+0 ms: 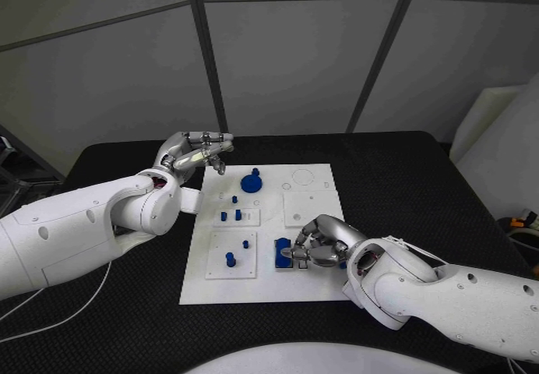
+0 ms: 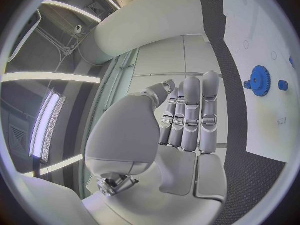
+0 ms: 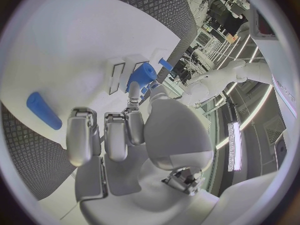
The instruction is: Assemble the parts on the task board
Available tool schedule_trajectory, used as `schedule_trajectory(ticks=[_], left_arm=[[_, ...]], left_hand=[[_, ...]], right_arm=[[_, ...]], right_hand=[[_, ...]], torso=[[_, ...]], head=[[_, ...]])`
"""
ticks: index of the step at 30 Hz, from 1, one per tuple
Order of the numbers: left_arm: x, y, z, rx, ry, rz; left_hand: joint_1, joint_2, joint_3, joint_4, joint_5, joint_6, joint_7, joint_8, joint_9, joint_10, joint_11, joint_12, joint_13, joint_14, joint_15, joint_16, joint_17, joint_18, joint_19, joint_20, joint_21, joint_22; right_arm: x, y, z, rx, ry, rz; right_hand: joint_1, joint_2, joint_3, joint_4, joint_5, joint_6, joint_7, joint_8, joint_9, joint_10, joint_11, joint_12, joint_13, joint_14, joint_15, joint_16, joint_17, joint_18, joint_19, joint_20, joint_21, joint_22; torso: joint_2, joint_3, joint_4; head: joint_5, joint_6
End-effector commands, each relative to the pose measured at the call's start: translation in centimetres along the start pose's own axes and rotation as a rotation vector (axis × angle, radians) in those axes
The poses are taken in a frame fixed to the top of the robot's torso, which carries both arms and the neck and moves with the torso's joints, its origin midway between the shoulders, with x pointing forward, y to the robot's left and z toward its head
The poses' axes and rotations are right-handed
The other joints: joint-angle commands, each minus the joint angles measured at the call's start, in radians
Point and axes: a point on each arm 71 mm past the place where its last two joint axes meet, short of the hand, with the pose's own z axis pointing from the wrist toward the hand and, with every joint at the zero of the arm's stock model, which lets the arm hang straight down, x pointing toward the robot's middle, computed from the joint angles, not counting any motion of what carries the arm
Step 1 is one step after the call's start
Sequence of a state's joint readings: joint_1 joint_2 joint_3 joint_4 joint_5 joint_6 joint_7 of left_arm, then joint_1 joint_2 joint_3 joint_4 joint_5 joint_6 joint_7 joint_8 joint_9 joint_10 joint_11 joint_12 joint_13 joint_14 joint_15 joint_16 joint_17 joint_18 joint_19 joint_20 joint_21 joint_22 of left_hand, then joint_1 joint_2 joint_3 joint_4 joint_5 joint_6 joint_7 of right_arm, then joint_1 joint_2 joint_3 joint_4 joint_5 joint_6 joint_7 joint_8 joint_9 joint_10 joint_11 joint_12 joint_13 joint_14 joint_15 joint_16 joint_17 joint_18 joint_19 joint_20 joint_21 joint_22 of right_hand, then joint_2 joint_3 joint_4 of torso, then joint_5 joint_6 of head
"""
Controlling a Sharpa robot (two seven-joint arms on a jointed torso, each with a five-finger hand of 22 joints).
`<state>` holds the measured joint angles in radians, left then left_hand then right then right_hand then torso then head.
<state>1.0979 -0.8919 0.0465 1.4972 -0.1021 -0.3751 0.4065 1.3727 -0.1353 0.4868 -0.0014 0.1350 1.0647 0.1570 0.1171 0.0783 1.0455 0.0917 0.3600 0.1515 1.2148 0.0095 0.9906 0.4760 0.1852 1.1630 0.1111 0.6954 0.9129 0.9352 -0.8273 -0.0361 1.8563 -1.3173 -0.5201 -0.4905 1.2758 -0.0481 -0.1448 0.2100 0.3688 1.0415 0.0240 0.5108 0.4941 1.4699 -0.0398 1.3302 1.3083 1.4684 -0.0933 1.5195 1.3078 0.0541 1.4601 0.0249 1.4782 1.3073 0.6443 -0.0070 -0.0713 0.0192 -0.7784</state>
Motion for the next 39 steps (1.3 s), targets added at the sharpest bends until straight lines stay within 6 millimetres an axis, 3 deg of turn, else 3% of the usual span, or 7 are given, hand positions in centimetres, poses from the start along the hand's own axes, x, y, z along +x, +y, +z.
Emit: schedule_trajectory(ticks=[1,14,17,23,26,28,39], left_arm=[[0.1,-0.1,0.0,0.004,0.01,-0.006],[0.1,-0.1,0.0,0.004,0.008,-0.005],[0.0,-0.1,0.0,0.004,0.008,-0.005],[0.0,-0.1,0.0,0.004,0.007,-0.004],[0.0,-0.1,0.0,0.005,0.007,-0.004],[0.0,-0.1,0.0,0.005,0.006,-0.004],[-0.1,-0.1,0.0,0.005,0.004,-0.003]], left_hand=[[-0.004,0.003,-0.008,0.0,-0.002,-0.01,0.0,-0.003,-0.001,-0.009,-0.001,0.003,0.001,-0.007,0.001,-0.004,-0.001,-0.005,-0.008,-0.001,-0.005,-0.001],[-0.004,0.003,-0.008,0.0,-0.002,-0.01,0.0,-0.003,-0.001,-0.009,-0.001,0.003,0.001,-0.007,0.001,-0.004,-0.001,-0.005,-0.008,-0.001,-0.005,-0.001],[-0.004,0.003,-0.008,0.0,-0.002,-0.01,0.0,-0.003,-0.001,-0.009,-0.001,0.003,0.001,-0.007,0.001,-0.004,-0.001,-0.005,-0.008,-0.001,-0.005,-0.001],[-0.004,0.003,-0.008,0.0,-0.002,-0.01,0.0,-0.003,-0.001,-0.009,-0.001,0.003,0.001,-0.007,0.001,-0.004,-0.001,-0.005,-0.008,-0.001,-0.005,-0.001],[-0.004,0.003,-0.008,0.0,-0.002,-0.01,0.0,-0.003,-0.001,-0.009,-0.001,0.003,0.001,-0.007,0.001,-0.004,-0.001,-0.005,-0.008,-0.001,-0.005,-0.001],[-0.004,0.003,-0.008,0.0,-0.002,-0.01,0.0,-0.003,-0.001,-0.009,-0.001,0.003,0.001,-0.007,0.001,-0.004,-0.001,-0.005,-0.008,-0.001,-0.005,-0.001],[-0.004,0.003,-0.008,0.0,-0.002,-0.01,0.0,-0.003,-0.001,-0.009,-0.001,0.003,0.001,-0.007,0.001,-0.004,-0.001,-0.005,-0.008,-0.001,-0.005,-0.001]], right_arm=[[0.0,0.4,-0.1,-0.039,-0.005,-0.011],[-0.3,-0.2,0.3,-0.006,-0.032,-0.051],[-0.3,-0.2,0.3,-0.006,-0.036,-0.058],[-0.5,-0.3,0.3,-0.014,-0.048,-0.083],[-0.5,-0.2,0.3,-0.02,-0.053,-0.092],[-0.6,-0.2,0.2,-0.03,-0.059,-0.093],[-0.9,0.9,-0.4,-0.171,-0.094,-0.004]], right_hand=[[0.026,-0.002,-0.001,-0.013,-0.009,-0.003,-0.002,0.007,0.003,0.001,-0.007,-0.007,0.045,0.079,-0.008,-0.003,0.143,-0.017,0.002,-0.008,-0.003,0.135],[0.082,0.02,0.008,-0.03,-0.005,0.003,-0.009,0.006,0.009,0.005,-0.013,-0.004,0.052,0.08,-0.012,0.0,0.15,-0.019,0.008,-0.012,0.001,0.141],[0.111,0.028,0.018,-0.041,-0.046,0.004,-0.01,0.003,0.009,0.007,-0.014,-0.002,0.055,0.08,-0.014,0.001,0.152,-0.019,0.009,-0.014,0.002,0.143],[0.16,0.029,0.036,-0.063,-0.083,0.01,-0.013,-0.005,0.007,0.01,-0.016,0.001,0.061,0.081,-0.016,0.002,0.156,-0.02,0.012,-0.017,0.004,0.147],[0.188,0.03,0.053,-0.075,-0.14,0.015,-0.012,-0.011,0.004,0.011,-0.016,0.003,0.064,0.081,-0.017,0.003,0.158,-0.021,0.013,-0.018,0.006,0.149],[0.194,0.028,0.058,-0.077,-0.149,0.017,-0.012,-0.014,0.003,0.011,-0.016,0.003,0.065,0.082,-0.016,0.004,0.159,-0.021,0.013,-0.017,0.006,0.149],[0.13,0.012,0.055,-0.026,-0.167,0.024,-0.008,-0.016,0.006,0.015,-0.012,0.007,0.071,0.083,-0.013,0.005,0.163,-0.021,0.016,-0.014,0.008,0.153]], torso=[[-0.001,-0.0001,0.0013],[0.0,-0.0015,0.0017],[0.0,-0.0014,0.0018],[0.0,-0.0006,0.0012],[0.0,-0.0004,0.0014],[0.0,-0.0003,0.0023],[0.0,-0.0003,0.0003]], head=[[-0.003,-0.001],[-0.002,-0.002],[-0.002,-0.003],[-0.001,-0.005],[-0.001,-0.006],[-0.001,-0.007],[0.002,-0.005]])
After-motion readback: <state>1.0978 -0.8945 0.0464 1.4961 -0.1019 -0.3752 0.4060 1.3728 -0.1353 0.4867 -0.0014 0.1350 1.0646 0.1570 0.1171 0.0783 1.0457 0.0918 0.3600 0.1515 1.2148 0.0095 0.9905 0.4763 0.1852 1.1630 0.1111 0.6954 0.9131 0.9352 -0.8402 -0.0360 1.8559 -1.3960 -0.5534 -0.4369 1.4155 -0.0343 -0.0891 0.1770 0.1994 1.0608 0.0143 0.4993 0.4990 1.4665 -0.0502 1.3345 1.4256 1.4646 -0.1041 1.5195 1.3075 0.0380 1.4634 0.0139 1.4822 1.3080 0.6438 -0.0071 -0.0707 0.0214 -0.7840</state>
